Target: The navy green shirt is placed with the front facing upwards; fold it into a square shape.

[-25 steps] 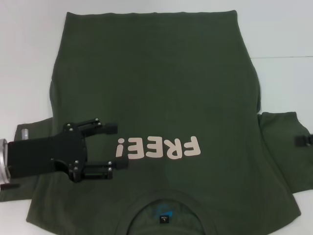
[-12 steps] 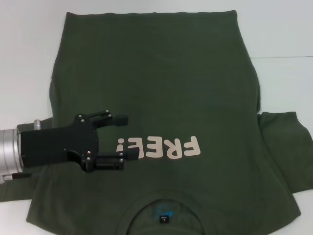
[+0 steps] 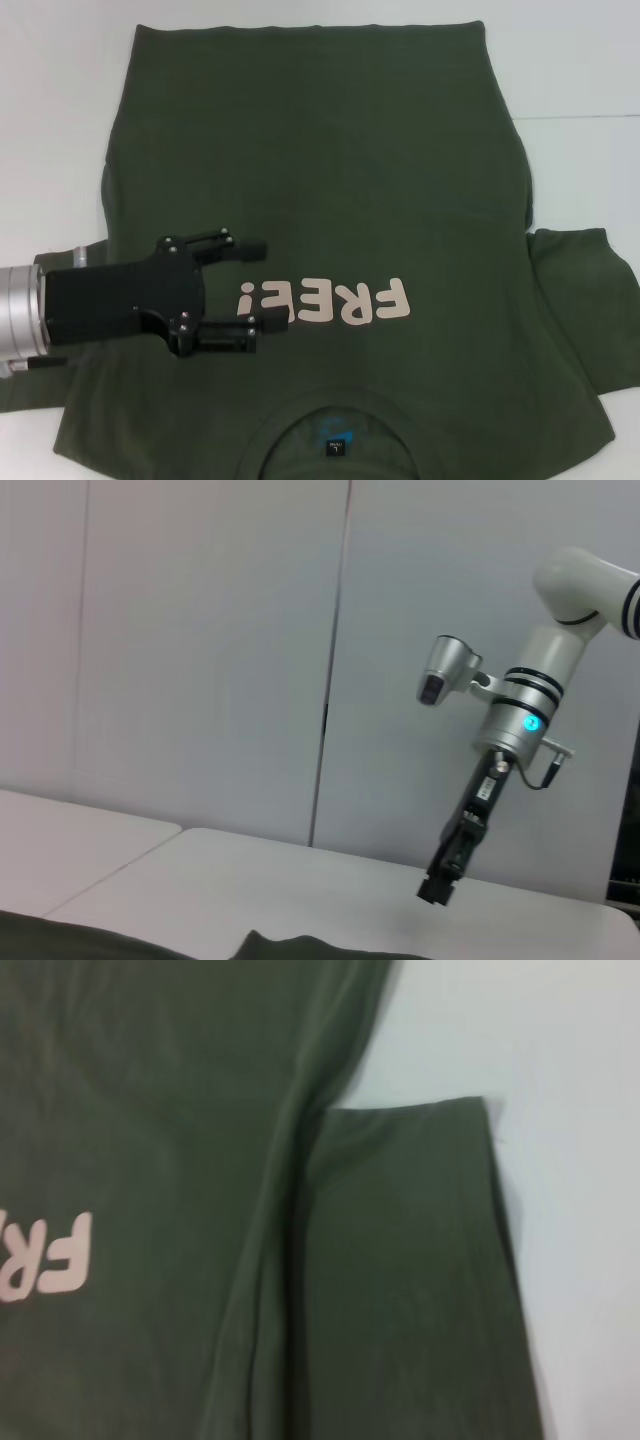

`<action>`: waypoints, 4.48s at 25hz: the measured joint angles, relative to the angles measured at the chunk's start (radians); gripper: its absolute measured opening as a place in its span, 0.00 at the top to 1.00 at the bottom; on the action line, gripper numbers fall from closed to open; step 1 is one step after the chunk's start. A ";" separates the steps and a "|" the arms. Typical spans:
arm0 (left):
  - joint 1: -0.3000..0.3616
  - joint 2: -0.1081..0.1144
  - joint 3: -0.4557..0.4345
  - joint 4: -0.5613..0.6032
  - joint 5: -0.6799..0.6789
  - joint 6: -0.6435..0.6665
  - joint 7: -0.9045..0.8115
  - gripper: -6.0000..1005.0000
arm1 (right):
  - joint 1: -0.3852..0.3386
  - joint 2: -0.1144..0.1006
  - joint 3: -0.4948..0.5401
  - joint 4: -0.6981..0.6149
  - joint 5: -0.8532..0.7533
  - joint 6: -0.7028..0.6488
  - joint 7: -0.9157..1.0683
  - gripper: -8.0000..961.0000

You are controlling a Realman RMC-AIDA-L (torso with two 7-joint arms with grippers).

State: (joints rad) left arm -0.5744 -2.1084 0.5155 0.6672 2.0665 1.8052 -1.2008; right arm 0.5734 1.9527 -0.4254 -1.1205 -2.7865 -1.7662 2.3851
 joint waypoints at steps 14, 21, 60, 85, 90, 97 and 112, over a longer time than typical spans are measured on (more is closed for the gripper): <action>-0.003 -0.001 0.000 0.004 -0.004 0.008 -0.007 0.14 | 0.005 -0.021 0.005 0.132 -0.038 0.114 0.027 0.06; -0.004 -0.001 0.000 0.002 -0.005 0.004 -0.005 0.14 | 0.005 -0.027 0.010 0.189 -0.028 0.156 0.027 0.06; 0.007 -0.002 -0.006 -0.009 -0.005 0.003 0.011 0.14 | 0.019 -0.026 -0.037 0.262 -0.038 0.199 0.028 0.07; 0.007 -0.001 -0.008 -0.009 -0.005 -0.001 0.014 0.14 | 0.045 -0.027 -0.039 0.330 -0.029 0.224 0.023 0.06; 0.008 -0.001 -0.008 -0.009 -0.005 -0.002 0.017 0.14 | 0.048 -0.027 -0.040 0.340 -0.028 0.228 0.020 0.07; 0.008 -0.001 -0.008 -0.011 -0.005 -0.005 0.023 0.14 | 0.048 -0.021 -0.041 0.342 -0.028 0.229 0.015 0.16; 0.008 -0.002 -0.008 -0.011 -0.005 -0.004 0.024 0.14 | 0.057 -0.013 -0.042 0.346 -0.031 0.224 0.006 0.57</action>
State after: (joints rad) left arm -0.5660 -2.1107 0.5077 0.6562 2.0616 1.8009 -1.1767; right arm 0.6302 1.9399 -0.4675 -0.7744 -2.8177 -1.5420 2.3907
